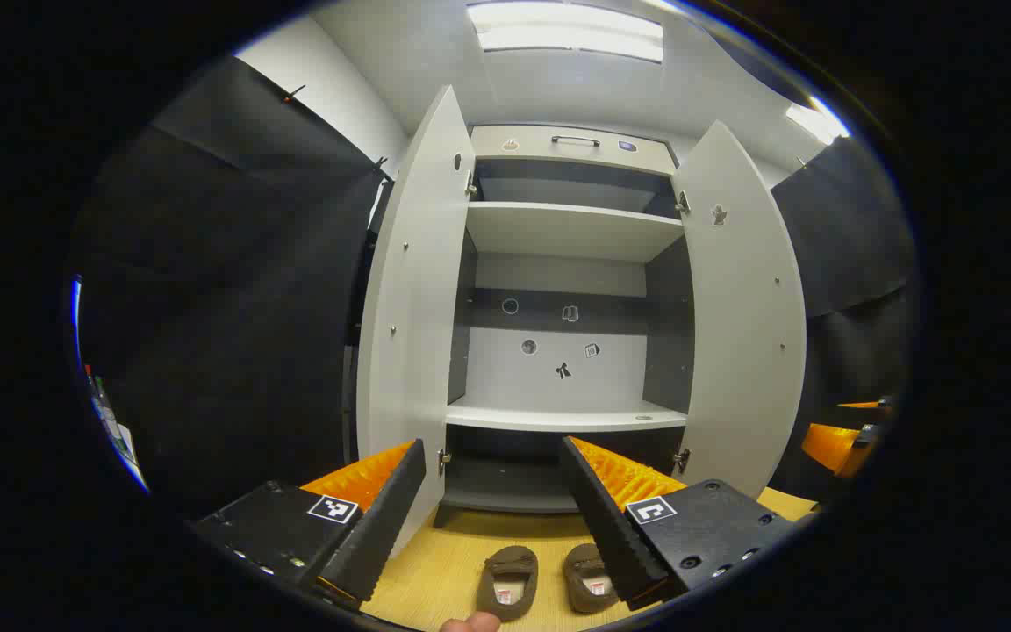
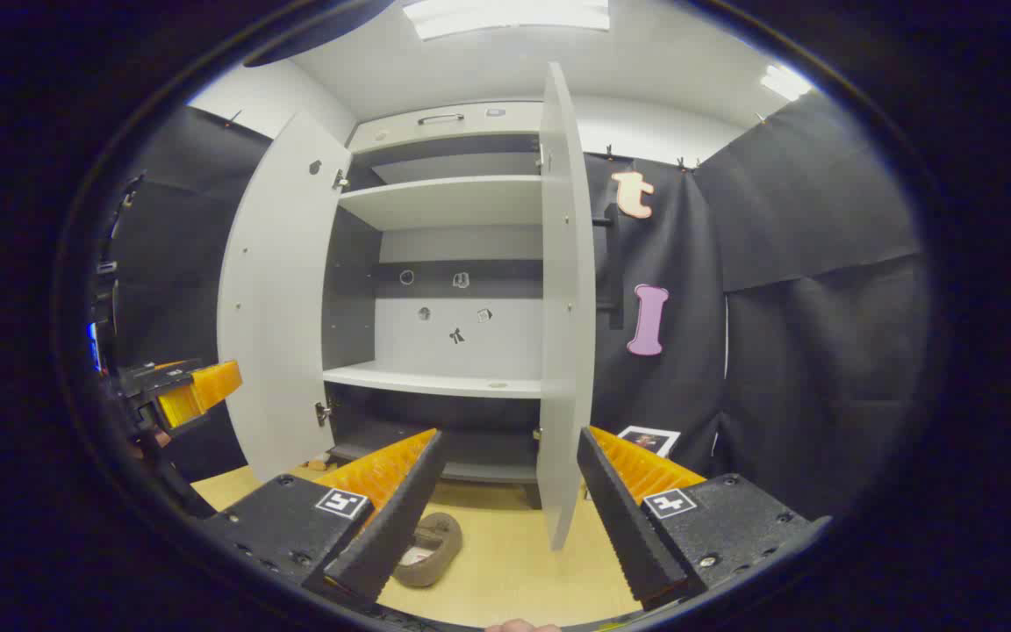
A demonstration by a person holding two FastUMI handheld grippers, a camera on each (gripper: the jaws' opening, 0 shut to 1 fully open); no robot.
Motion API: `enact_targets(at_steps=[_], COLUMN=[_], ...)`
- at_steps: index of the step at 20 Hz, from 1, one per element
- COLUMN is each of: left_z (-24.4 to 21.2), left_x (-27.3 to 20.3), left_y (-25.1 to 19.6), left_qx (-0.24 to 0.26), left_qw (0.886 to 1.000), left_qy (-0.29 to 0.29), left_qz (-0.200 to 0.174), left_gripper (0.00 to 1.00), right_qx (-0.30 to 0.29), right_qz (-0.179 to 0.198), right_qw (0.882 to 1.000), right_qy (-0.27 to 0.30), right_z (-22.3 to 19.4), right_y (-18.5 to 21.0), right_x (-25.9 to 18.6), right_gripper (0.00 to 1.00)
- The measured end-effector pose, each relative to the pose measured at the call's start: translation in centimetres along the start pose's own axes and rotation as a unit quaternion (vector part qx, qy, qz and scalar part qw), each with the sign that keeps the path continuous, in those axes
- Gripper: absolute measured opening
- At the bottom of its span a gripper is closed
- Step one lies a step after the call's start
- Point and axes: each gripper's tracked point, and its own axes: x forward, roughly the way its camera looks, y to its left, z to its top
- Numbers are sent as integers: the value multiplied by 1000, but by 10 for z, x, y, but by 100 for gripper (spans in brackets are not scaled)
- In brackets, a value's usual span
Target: Grab one shoe with the right hand and put it into the shoe cabinet, grab the other shoe with the left hand and put it into the shoe cabinet; then close the right door with the right hand and the left door with the left hand.
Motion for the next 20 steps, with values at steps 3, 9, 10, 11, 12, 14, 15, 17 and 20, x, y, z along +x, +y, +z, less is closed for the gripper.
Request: enact_targets(at_steps=[3, 9, 10, 11, 12, 14, 15, 17, 20], left_z=[-2, -6, -5, -5, -4, -3, -3, 0, 4], left_x=[5, 10, 11, 10, 10, 10, 10, 10, 10], left_y=[9, 24, 26, 25, 25, 26, 27, 29, 36], left_qx=[-8, -2, 2, 3, 3, 5, 6, 5, 3], left_qw=[1000, 1000, 1000, 1000, 1000, 1000, 1000, 1000, 1000], left_qy=[2, 8, 6, 6, 7, 7, 8, 7, 2], left_qz=[-2, 4, 6, 7, 5, 3, 3, 5, 14], left_gripper=[95, 95, 95, 95, 95, 95, 95, 95, 95], right_qx=[-4, -18, -17, -16, -17, -20, -20, -20, -28], right_qz=[-5, -1, 2, 6, 9, 10, 15, 42, 95], right_qw=[1000, 1000, 1000, 1000, 1000, 1000, 1000, 999, 994], right_qy=[-5, -7, -7, -7, -7, -7, -6, 5, 39], right_z=[6, 7, 7, 8, 8, 6, 6, -2, -28], right_y=[8, 25, 28, 32, 34, 38, 42, 62, 99], right_x=[1, 6, 7, 7, 9, 13, 15, 22, 41], right_gripper=[99, 99, 99, 99, 99, 99, 99, 99, 100])
